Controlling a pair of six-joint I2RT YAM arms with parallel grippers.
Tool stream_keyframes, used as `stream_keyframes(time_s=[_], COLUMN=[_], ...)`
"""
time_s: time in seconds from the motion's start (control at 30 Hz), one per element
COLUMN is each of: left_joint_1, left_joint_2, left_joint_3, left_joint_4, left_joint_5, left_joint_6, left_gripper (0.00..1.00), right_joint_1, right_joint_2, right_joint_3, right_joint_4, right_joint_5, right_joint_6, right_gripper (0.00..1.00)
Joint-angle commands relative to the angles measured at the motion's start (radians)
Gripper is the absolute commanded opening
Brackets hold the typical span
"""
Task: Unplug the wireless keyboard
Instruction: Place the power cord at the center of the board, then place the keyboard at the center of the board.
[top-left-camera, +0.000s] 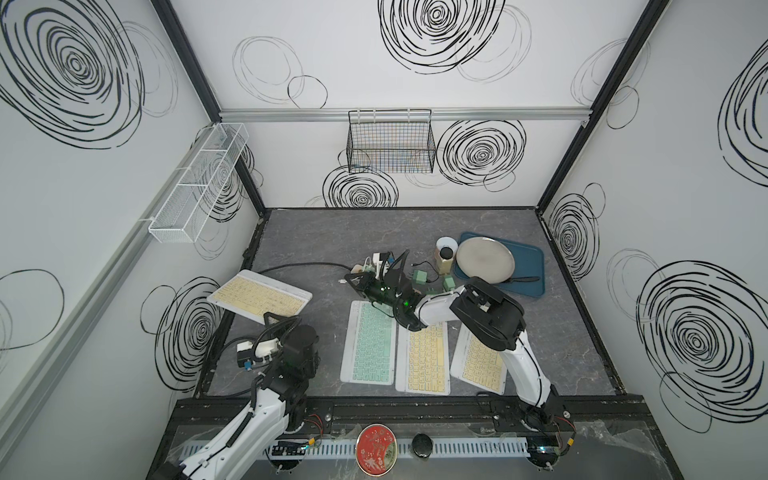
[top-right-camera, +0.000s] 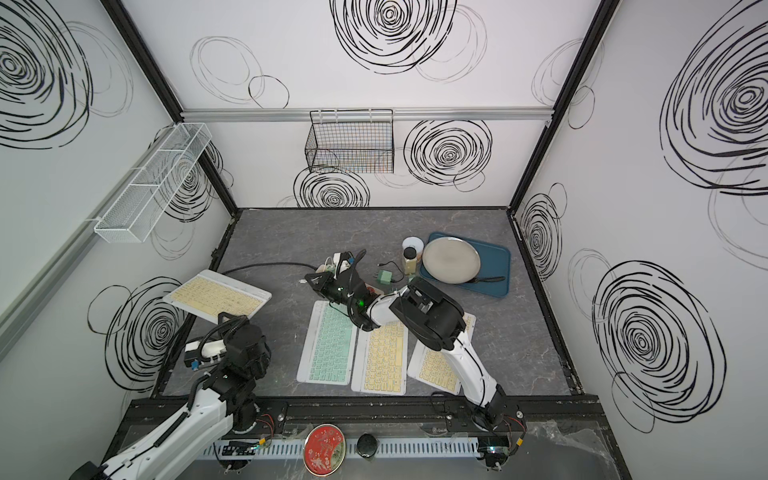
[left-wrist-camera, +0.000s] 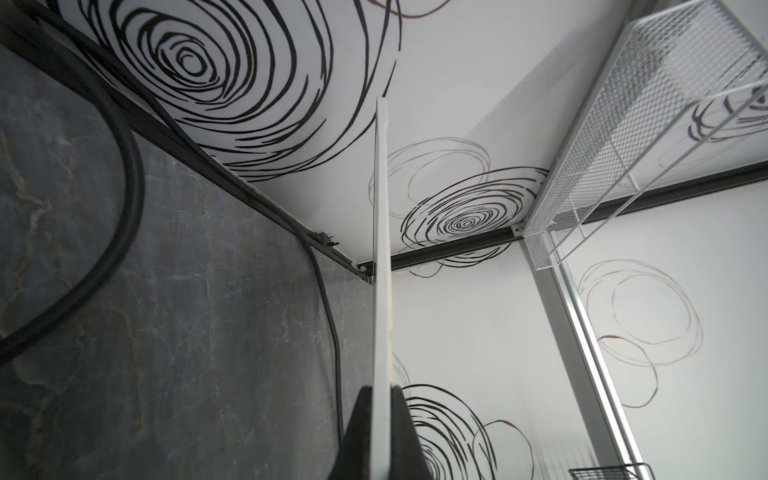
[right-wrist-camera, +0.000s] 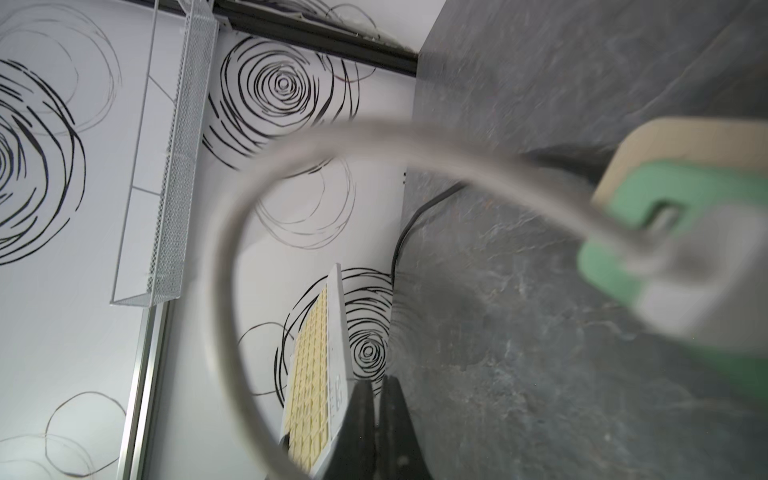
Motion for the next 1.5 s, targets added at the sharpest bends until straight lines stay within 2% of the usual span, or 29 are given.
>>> stream_keyframes(time_s=[0.0, 0.13, 0.27, 0.33, 0.5, 0.6, 0.63, 0.8, 0.87, 0.93, 1.07, 1.13, 1.17, 1.23, 1.27, 1.3, 1.4, 1.47], left_joint_1=[-0.009, -0.026, -0.065, -0.079, -0.122, -0.126, -0.126, -0.126, -0.126, -0.126, -0.096, -0.085, -0.077, -0.027, 0.038, 0.120, 0.392, 0.490], left_joint_2=[0.017, 0.102, 0.183, 0.199, 0.233, 0.245, 0.245, 0.224, 0.209, 0.186, 0.148, 0.143, 0.140, 0.140, 0.155, 0.188, 0.357, 0.481], left_joint_3=[0.056, 0.141, 0.151, 0.161, 0.188, 0.194, 0.195, 0.202, 0.212, 0.233, 0.386, 0.469, 0.501, 0.522, 0.524, 0.542, 0.633, 0.669], left_joint_4=[-0.163, -0.341, -0.257, -0.253, -0.269, -0.273, -0.272, -0.297, -0.316, -0.353, -0.629, -0.710, -0.687, -0.478, -0.340, -0.281, -0.248, -0.221], left_joint_5=[-0.003, 0.032, 0.046, 0.053, 0.061, 0.081, 0.084, 0.106, 0.109, 0.104, 0.143, 0.139, 0.127, 0.164, 0.273, 0.416, 0.855, 0.985], left_joint_6=[-0.095, -0.236, -0.246, -0.247, -0.272, -0.279, -0.278, -0.272, -0.261, -0.226, -0.213, -0.138, -0.045, 0.313, 0.510, 0.604, 0.721, 0.757], left_gripper=[0.00, 0.00, 0.00, 0.00, 0.00, 0.24, 0.28, 0.76, 0.86, 0.90, 1.00, 0.99, 1.00, 0.99, 1.00, 0.99, 0.99, 1.00], right_joint_1=[-0.007, -0.011, -0.013, -0.012, -0.010, 0.002, 0.008, 0.036, 0.036, 0.037, 0.039, 0.046, 0.054, 0.084, 0.105, 0.129, 0.196, 0.235], right_joint_2=[0.025, 0.003, -0.032, -0.062, -0.123, -0.159, -0.169, -0.202, -0.201, -0.201, -0.209, -0.217, -0.224, -0.240, -0.248, -0.253, -0.249, -0.239], right_joint_3=[-0.013, 0.016, -0.026, -0.056, -0.084, -0.109, -0.115, -0.139, -0.147, -0.161, -0.180, -0.174, -0.171, -0.160, -0.152, -0.147, -0.123, -0.090], right_joint_4=[0.025, -0.073, -0.035, -0.041, -0.100, -0.128, -0.140, -0.166, -0.160, -0.147, -0.153, -0.185, -0.207, -0.263, -0.304, -0.337, -0.404, -0.457], right_joint_5=[-0.055, -0.067, -0.084, -0.074, -0.072, -0.047, -0.038, -0.010, -0.014, -0.011, 0.002, 0.009, 0.022, 0.057, 0.090, 0.120, 0.181, 0.190], right_joint_6=[-0.045, -0.132, -0.198, -0.235, -0.321, -0.372, -0.388, -0.446, -0.447, -0.450, -0.476, -0.511, -0.544, -0.625, -0.666, -0.710, -0.842, -0.914], right_gripper=[0.12, 0.31, 0.53, 0.61, 0.71, 0.76, 0.76, 0.76, 0.75, 0.75, 0.74, 0.73, 0.72, 0.69, 0.69, 0.67, 0.61, 0.52])
